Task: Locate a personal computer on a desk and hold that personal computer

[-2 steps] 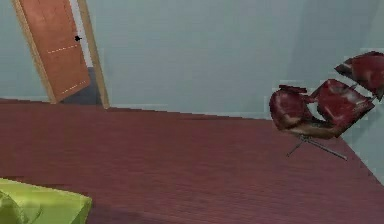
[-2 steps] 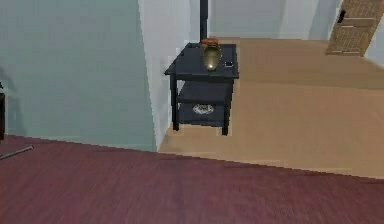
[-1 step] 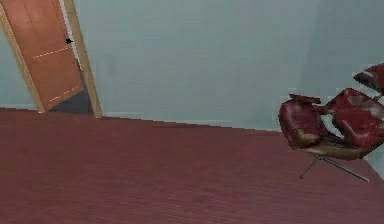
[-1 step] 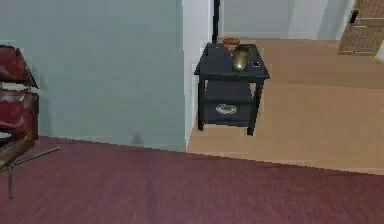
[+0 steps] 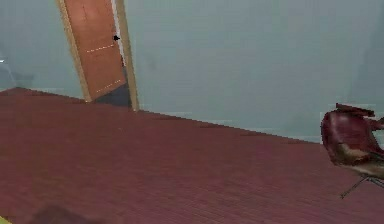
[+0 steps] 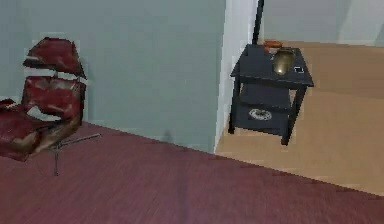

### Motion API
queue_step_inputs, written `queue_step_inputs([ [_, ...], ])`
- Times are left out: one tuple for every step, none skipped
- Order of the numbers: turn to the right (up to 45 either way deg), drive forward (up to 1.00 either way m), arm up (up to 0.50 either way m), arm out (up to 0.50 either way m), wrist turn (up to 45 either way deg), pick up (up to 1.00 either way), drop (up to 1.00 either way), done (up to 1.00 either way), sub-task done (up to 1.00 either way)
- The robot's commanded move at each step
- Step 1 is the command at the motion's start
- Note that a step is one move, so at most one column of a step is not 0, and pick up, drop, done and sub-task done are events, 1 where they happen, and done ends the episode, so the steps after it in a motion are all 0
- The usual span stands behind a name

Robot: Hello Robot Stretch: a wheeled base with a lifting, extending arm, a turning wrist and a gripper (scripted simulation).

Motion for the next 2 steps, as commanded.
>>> queue_step_inputs([
  [0.0, 0.75, 0.0, 0.0, 0.0, 0.0, 0.0, 0.0, 0.0],
  [-45.0, 0.0, 0.0, 0.0, 0.0, 0.0, 0.0, 0.0, 0.0],
])
